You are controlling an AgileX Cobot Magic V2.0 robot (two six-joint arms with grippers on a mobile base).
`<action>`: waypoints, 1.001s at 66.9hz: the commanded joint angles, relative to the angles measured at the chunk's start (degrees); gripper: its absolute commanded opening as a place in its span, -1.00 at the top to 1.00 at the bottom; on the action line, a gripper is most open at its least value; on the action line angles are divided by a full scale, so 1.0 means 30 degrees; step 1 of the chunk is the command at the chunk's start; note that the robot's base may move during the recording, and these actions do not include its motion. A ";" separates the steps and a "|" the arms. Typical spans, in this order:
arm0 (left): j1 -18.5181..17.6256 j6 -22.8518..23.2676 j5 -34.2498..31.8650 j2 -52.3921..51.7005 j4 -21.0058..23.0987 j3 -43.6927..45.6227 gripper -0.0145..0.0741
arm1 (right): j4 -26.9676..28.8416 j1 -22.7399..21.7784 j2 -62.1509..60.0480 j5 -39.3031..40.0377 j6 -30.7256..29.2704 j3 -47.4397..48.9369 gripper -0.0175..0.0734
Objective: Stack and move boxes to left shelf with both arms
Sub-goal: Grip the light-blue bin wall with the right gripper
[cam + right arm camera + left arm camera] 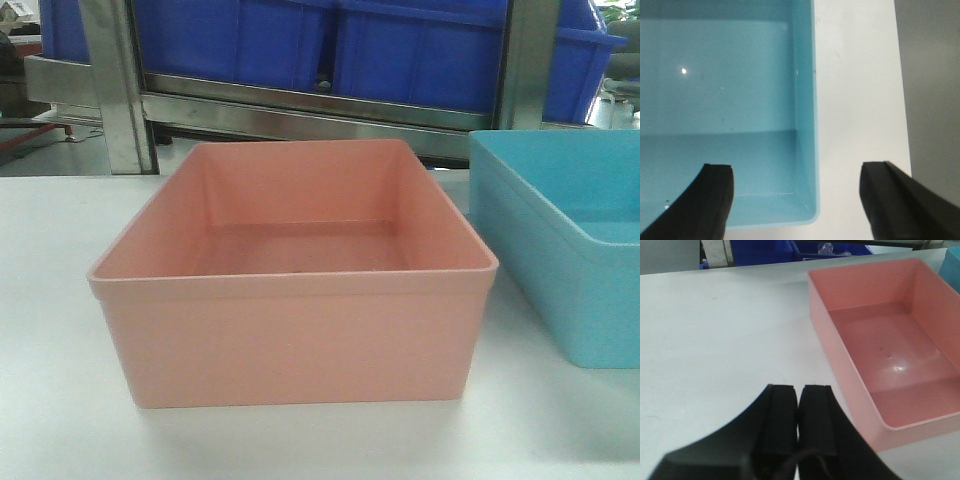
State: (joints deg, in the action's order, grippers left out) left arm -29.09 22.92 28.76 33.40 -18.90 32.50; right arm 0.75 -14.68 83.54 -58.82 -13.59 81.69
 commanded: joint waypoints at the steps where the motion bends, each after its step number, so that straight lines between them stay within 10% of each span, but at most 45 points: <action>1: -0.0139 0.0037 -0.1293 -0.0014 -0.0837 0.0539 0.70 | 0.1230 -0.0907 0.0616 0.1320 -0.2171 0.0781 -0.62; 15: -0.0139 0.0037 -0.1208 -0.0014 -0.1732 0.0539 0.70 | 0.3672 -0.1878 0.3851 0.3567 -0.6023 0.0781 -0.62; 39: -0.0139 0.0037 -0.1129 -0.0014 -0.1732 0.0539 0.70 | 0.3672 -0.1940 0.7945 0.7330 -0.6474 0.0781 -0.57; 67: -0.0139 0.0037 -0.1129 -0.0014 -0.1732 0.0539 0.70 | 0.3672 -0.1940 0.9026 0.7559 -0.7231 0.0781 0.49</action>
State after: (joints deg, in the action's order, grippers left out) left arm -29.09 22.92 28.89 33.40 -23.05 32.50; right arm 11.64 -20.06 113.57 -38.29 -34.33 82.04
